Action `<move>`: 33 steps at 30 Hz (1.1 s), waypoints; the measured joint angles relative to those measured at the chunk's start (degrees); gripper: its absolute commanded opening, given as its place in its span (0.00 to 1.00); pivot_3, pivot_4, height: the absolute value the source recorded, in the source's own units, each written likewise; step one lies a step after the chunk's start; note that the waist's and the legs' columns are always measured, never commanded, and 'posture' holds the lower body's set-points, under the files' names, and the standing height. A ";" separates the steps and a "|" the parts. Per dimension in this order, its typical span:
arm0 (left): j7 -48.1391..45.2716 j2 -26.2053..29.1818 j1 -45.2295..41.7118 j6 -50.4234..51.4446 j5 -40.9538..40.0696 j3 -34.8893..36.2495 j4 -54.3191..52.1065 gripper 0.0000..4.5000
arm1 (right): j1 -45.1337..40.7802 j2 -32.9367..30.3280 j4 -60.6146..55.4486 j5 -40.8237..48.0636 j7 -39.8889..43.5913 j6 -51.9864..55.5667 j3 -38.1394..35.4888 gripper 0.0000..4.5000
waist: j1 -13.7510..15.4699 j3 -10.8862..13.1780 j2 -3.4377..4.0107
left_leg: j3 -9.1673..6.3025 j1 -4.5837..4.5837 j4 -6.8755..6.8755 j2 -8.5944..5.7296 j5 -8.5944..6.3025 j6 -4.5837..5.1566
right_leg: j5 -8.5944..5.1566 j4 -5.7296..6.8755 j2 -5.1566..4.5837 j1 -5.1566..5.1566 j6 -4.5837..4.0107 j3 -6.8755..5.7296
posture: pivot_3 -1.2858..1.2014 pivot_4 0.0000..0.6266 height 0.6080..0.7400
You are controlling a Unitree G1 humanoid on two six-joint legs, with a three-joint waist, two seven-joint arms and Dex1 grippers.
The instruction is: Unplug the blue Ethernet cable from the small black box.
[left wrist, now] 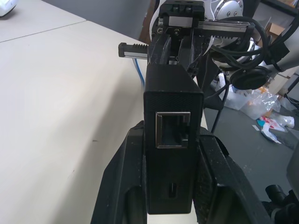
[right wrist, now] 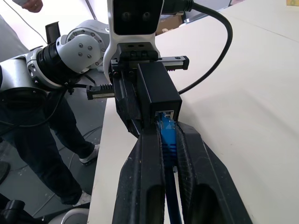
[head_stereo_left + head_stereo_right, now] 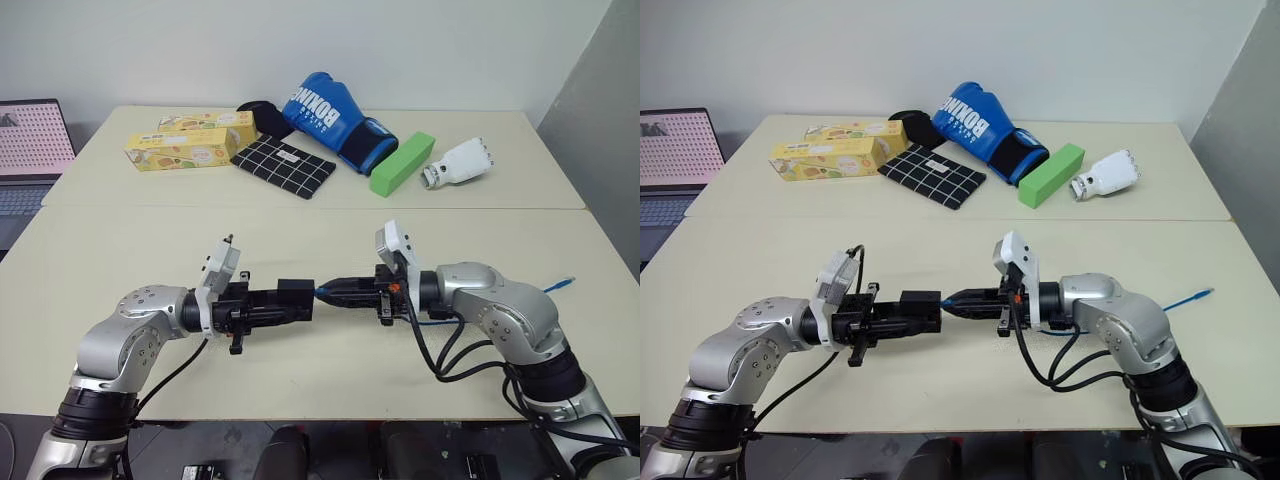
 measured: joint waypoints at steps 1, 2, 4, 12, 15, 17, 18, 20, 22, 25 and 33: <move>-0.03 -0.03 0.00 -0.02 0.00 0.00 0.00 0.18 | 0.00 -0.03 0.00 -0.14 0.17 -0.12 0.01 0.02 | 0.00 0.00 0.00 | 0.00 0.00 0.00 0.00 0.00 0.00 | 0.00 0.00 0.00 0.00 0.00 0.00 | 0.52 0.24 1.00; -0.04 -0.04 0.00 -0.05 0.00 0.00 0.00 0.18 | -0.01 -0.03 0.00 -0.27 0.28 -0.25 0.02 0.02 | 0.00 0.00 0.00 | 0.00 0.00 0.00 0.00 0.00 0.00 | 0.00 0.00 0.00 0.00 0.00 0.00 | 0.52 0.24 1.00; -0.20 -0.04 0.01 -0.30 0.02 0.00 -0.01 0.18 | -0.06 -0.09 0.01 -0.50 0.71 -0.54 0.06 0.02 | 0.00 0.00 0.00 | 0.00 0.00 0.00 0.00 0.00 0.00 | 0.00 0.00 0.00 0.00 0.00 0.00 | 0.52 0.24 1.00; -1.77 0.05 0.71 -1.02 0.58 -0.25 -0.28 0.18 | -1.18 -1.47 0.55 -0.67 3.37 -0.32 1.03 0.02 | 0.00 0.00 0.00 | 0.00 0.00 0.00 0.00 0.00 0.00 | 0.00 0.00 0.00 0.00 0.00 0.00 | 0.52 0.24 1.00; -2.22 0.29 1.10 -1.42 0.91 -0.25 -0.23 0.18 | -1.33 -3.22 1.04 -0.08 4.83 0.56 0.94 0.02 | 0.01 0.00 0.00 | 0.00 0.00 0.00 0.00 0.00 0.00 | 0.00 -0.02 0.00 0.00 0.00 0.00 | 0.52 0.24 1.00; -1.95 0.54 1.55 -2.06 1.04 0.48 0.05 0.18 | -1.28 -4.63 1.97 0.02 5.43 1.28 0.85 0.01 | 0.01 0.00 0.00 | 0.00 0.00 0.00 0.00 0.00 0.00 | 0.00 -0.02 0.00 0.00 0.00 0.00 | 0.52 0.24 1.00; -1.73 0.65 1.84 -2.24 1.06 0.92 0.04 0.18 | -1.18 -5.17 2.36 0.07 5.57 1.63 0.66 0.01 | 0.01 0.00 0.00 | 0.00 0.00 0.00 0.00 0.00 0.00 | 0.00 -0.02 0.00 0.00 0.00 0.00 | 0.52 0.24 1.00; -0.90 0.69 3.33 -2.38 1.06 2.21 0.02 0.18 | -0.90 -6.66 2.53 0.13 6.33 1.92 -0.02 0.01 | -0.01 0.01 0.01 | 0.01 0.00 -0.02 0.01 0.00 0.01 | 0.00 -0.03 0.00 -0.01 0.00 0.01 | 0.52 0.24 1.00; 0.01 0.69 4.68 -2.38 1.04 2.83 -0.04 0.18 | -0.38 -7.73 2.59 0.12 6.50 1.89 -0.59 0.01 | 0.01 0.01 0.01 | -0.01 -0.01 -0.03 0.02 -0.01 0.01 | 0.00 -0.07 -0.01 0.00 0.00 0.01 | 0.52 0.24 1.00; 2.68 0.50 7.22 -2.24 0.93 4.66 -0.39 0.18 | 0.59 -7.46 4.84 -0.86 5.41 0.40 -1.97 0.01 | -0.01 0.01 0.00 | 0.00 -0.02 -0.03 0.03 -0.01 0.01 | 0.00 -0.08 -0.01 0.00 0.00 0.03 | 0.52 0.24 1.00; 14.57 -2.06 9.39 -0.17 0.73 9.00 -2.62 0.18 | -4.06 0.40 28.68 -21.44 -15.80 -18.71 -4.38 0.01 | -0.01 0.01 0.00 | 0.10 -0.07 -0.03 0.00 0.00 0.00 | 0.01 -0.01 -0.02 -0.12 0.00 0.08 | 0.52 0.24 1.00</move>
